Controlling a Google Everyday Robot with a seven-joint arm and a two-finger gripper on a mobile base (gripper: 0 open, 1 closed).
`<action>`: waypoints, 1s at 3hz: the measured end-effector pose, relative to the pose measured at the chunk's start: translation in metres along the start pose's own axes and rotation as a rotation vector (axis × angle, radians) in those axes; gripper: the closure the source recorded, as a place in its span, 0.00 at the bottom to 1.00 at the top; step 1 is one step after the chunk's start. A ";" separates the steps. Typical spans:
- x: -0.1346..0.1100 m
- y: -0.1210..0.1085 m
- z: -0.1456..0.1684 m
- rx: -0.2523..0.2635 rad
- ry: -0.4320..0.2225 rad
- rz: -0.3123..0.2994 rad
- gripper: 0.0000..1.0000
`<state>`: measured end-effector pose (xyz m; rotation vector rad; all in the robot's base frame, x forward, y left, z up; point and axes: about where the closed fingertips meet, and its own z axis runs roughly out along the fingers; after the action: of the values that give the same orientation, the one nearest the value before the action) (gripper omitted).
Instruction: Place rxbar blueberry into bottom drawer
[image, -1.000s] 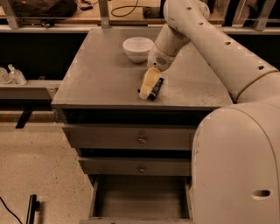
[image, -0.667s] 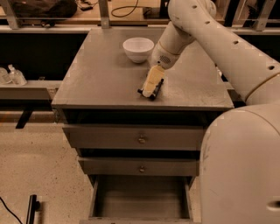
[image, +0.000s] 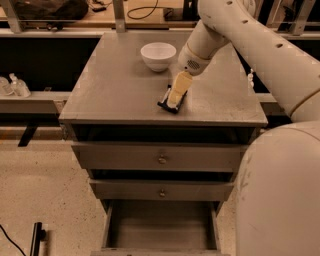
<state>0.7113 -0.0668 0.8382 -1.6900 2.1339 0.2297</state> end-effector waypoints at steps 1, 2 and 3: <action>0.007 0.008 0.009 -0.012 -0.003 0.021 0.00; 0.011 0.018 0.021 -0.051 -0.014 0.029 0.00; 0.016 0.024 0.025 -0.070 -0.041 0.040 0.18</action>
Offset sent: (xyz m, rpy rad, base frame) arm -0.0254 0.0031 -0.0359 0.0548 0.0877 0.0048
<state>0.6906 -0.0657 0.8064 -1.6675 2.1538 0.3514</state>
